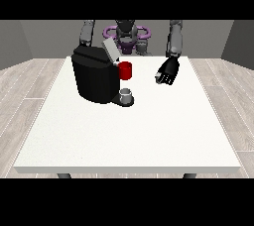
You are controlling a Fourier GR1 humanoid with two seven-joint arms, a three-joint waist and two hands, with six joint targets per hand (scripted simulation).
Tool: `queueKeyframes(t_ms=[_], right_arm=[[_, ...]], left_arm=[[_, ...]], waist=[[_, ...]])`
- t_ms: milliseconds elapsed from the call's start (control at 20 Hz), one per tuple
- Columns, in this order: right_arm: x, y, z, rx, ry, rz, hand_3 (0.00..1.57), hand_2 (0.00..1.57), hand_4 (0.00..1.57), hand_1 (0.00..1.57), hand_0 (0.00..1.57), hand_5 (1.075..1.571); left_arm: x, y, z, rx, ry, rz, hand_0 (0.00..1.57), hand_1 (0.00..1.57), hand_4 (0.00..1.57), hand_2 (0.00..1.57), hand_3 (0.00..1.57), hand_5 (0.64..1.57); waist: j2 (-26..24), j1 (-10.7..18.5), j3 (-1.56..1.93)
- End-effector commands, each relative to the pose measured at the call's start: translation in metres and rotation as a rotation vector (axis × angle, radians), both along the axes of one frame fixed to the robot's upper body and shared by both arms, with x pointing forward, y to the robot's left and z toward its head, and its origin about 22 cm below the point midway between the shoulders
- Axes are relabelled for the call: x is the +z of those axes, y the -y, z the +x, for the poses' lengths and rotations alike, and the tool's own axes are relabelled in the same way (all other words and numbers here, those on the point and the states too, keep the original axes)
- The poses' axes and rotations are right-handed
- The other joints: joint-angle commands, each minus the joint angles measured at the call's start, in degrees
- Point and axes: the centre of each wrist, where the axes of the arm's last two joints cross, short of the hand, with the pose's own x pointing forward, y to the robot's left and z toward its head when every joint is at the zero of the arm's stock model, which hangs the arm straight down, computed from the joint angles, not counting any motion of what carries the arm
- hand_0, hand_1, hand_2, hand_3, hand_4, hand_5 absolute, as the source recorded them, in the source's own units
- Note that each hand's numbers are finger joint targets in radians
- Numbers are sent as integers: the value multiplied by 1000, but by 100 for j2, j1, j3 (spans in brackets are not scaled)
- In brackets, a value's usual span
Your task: Insert the coffee pod into the coffee machine and close the lid
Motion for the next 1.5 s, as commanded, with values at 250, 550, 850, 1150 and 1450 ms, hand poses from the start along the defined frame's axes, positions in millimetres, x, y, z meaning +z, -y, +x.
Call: queueKeyframes(t_ms=[250,550,850,1150,1450], right_arm=[[-18,8,0,-72,-92,-88,0,0,0,0,0,1571],[-27,12,-3,-67,-169,-92,0,0,0,0,0,1571],[-35,19,1,-72,-141,-107,0,0,0,0,0,1571],[-18,-3,8,-17,-91,-81,0,0,0,0,0,1571],[-7,-16,5,21,-27,-37,0,0,0,0,0,1571]], left_arm=[[29,36,24,-106,25,-197,1451,1451,521,1437,1359,1571],[43,39,30,-120,-76,-176,1375,1375,490,1381,1327,1571],[109,69,53,-164,-38,-178,1331,1331,592,1351,1323,1571],[149,65,64,-174,14,-176,1340,1340,562,1372,1351,1571],[165,53,70,-98,25,-286,1221,1221,509,1266,1292,1571]], waist=[[-322,170,-3],[-760,194,-2],[-817,152,0],[-670,-147,-1],[-659,-421,-2]])
